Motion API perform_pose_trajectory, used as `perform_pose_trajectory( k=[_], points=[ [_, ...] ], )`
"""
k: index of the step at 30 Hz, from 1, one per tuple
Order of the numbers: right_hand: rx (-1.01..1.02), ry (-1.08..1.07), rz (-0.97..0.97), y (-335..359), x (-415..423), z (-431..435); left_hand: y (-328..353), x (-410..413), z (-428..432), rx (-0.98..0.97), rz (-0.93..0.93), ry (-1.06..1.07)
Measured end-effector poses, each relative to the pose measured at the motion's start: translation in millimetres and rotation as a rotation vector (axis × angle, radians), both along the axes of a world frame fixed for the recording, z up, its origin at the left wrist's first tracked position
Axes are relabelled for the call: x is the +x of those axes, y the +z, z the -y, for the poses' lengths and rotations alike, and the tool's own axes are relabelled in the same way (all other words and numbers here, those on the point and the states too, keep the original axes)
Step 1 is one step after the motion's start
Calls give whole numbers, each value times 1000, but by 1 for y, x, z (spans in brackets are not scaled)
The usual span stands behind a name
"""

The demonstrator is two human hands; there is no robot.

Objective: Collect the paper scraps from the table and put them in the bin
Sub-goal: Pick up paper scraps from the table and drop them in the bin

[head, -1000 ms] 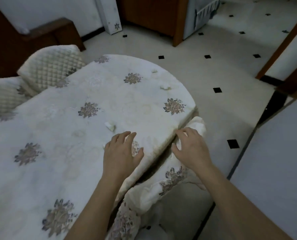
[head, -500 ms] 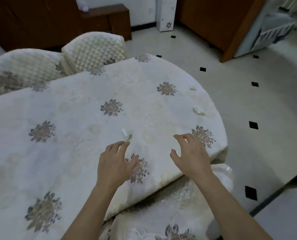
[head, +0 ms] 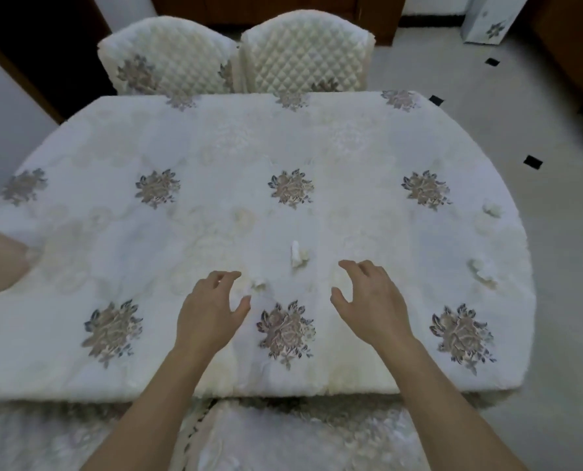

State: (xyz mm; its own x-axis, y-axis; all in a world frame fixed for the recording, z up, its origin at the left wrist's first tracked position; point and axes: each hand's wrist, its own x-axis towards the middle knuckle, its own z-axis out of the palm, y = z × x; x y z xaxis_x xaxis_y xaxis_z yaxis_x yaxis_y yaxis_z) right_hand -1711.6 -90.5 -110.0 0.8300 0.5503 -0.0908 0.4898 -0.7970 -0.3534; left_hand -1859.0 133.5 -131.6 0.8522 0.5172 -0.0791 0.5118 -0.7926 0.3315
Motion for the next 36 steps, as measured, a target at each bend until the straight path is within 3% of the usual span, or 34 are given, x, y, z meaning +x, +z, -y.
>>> perform_pose_trajectory(
  k=[5, 13, 24, 28, 36],
  points=[
    [12, 112, -95, -24, 30, -36, -19, 9, 5, -89, -59, 111],
    [-8, 73, -273, -60, 61, -82, -59, 38, 0, -122, -120, 97],
    [-150, 69, -104, -82, 54, -115, -83, 48, -2, -202, 46, 162],
    [-109, 96, -47, -91, 49, -106, -86, 47, -2, -203, 72, 161],
    [49, 12, -224, -75, 42, -96, -61, 40, -3, -373, 169, 306]
  ],
)
